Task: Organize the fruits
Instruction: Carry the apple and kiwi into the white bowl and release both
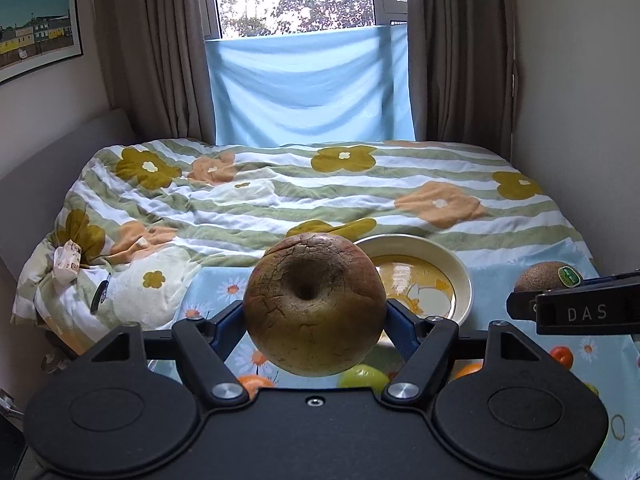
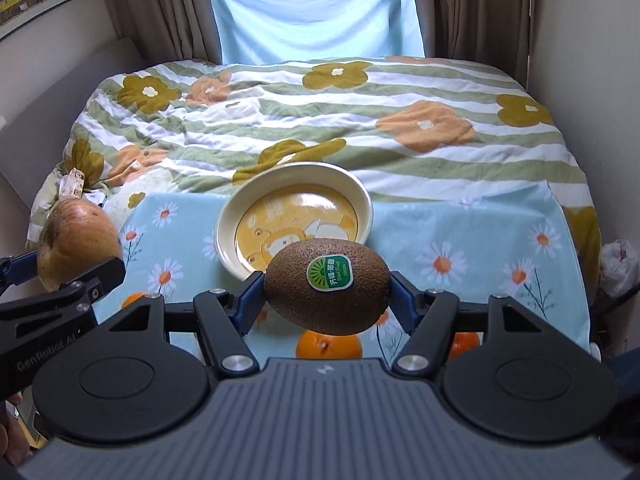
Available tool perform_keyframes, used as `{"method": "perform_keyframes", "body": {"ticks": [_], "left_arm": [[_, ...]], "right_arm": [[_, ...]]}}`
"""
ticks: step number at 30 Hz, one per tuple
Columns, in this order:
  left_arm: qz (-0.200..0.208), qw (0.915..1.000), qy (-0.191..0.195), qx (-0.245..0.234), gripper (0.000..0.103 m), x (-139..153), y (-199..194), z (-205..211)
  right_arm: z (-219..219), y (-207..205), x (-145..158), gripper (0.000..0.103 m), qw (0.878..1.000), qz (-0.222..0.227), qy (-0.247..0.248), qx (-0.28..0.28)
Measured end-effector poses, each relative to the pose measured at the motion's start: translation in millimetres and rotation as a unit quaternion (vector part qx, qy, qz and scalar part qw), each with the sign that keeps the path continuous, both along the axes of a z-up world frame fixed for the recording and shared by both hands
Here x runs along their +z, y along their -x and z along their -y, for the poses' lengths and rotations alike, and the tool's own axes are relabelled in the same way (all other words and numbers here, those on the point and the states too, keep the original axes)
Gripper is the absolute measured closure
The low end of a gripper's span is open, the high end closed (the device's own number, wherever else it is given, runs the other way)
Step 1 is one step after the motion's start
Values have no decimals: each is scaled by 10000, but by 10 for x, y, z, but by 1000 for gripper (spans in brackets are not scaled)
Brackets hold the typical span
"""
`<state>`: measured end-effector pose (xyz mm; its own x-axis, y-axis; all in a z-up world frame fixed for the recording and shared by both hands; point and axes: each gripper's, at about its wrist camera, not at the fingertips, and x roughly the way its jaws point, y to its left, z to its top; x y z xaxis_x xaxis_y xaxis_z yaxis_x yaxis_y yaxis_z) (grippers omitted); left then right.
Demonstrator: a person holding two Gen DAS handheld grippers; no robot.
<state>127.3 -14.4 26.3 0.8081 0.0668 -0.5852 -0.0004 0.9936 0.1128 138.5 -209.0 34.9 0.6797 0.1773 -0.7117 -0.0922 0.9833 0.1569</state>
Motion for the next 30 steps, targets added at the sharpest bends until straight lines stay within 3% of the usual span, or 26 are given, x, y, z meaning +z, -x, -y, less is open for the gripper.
{"method": "perform_keyframes", "body": {"ticks": [8,18,30], "left_arm": [[-149,9994,3,-298,26,-84,-662,76],[-488,9962,-94,-710,26,-392,-1464,171],[-831,9867,-463,-1319,26,-892,-2021,391]], "right_arm": [[-25,-551,0,22,9999,35,76,-111],[-37,-1293,-201,22,9990,-32,107,-442],[19,-1809,-466,22,9963,-299,88,-799]]}}
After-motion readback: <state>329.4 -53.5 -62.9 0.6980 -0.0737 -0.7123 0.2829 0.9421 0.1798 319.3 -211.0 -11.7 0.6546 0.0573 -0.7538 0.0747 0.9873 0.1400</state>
